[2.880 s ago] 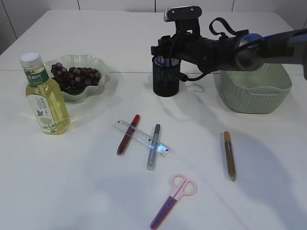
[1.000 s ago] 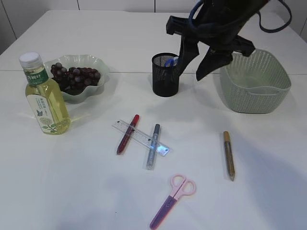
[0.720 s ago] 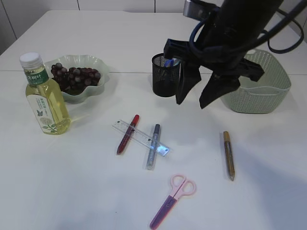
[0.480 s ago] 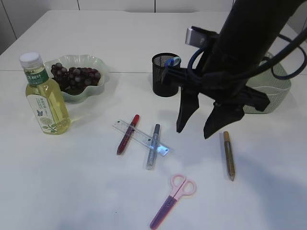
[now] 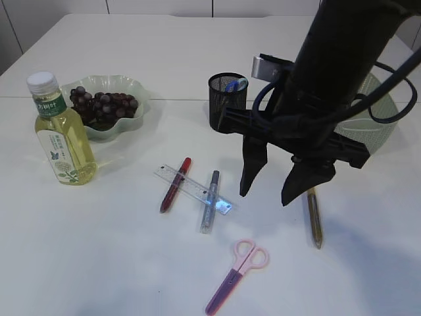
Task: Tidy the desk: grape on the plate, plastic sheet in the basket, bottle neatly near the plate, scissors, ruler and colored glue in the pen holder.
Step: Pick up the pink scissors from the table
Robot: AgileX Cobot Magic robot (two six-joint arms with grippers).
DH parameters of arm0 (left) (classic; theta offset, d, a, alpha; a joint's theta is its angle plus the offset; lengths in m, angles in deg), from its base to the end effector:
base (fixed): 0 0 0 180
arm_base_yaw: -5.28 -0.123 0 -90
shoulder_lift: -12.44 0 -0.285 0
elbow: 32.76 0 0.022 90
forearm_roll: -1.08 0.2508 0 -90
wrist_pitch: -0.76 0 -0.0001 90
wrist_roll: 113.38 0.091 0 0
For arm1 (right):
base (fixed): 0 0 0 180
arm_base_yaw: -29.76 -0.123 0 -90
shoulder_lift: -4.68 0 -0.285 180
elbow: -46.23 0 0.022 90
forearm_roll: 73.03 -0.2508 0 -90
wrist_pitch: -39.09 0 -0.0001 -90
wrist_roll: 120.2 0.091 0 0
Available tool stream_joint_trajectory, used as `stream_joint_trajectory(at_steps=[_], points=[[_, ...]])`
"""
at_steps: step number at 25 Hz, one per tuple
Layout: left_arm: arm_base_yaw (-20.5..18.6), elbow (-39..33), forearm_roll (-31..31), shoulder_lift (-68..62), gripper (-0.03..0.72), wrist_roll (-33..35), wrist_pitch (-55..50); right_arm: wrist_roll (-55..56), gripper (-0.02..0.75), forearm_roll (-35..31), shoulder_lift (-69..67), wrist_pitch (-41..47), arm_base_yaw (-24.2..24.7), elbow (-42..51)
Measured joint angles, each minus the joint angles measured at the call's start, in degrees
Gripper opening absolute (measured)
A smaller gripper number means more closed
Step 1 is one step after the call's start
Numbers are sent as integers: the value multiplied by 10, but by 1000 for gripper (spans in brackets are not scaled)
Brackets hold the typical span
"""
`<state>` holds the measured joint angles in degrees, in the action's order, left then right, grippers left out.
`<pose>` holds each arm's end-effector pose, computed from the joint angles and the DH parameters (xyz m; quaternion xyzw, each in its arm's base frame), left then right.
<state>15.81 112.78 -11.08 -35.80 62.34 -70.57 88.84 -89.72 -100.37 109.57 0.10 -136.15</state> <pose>0.0907 -0.0353 0.3093 0.0423 0.9681 -0.1333 0.2080 0.2790 0.1872 0.2778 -0.0349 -0.9878 -0.1505 0.0168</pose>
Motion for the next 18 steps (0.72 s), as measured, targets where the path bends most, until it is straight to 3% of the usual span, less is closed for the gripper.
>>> stream_joint_trajectory(at_steps=[8,18], points=[[0,0,14,0,317,0,0,192,432,66,-15,0,-3,0],[0,0,15,0,317,0,0,205,426,51,-123,-7,-9,0]])
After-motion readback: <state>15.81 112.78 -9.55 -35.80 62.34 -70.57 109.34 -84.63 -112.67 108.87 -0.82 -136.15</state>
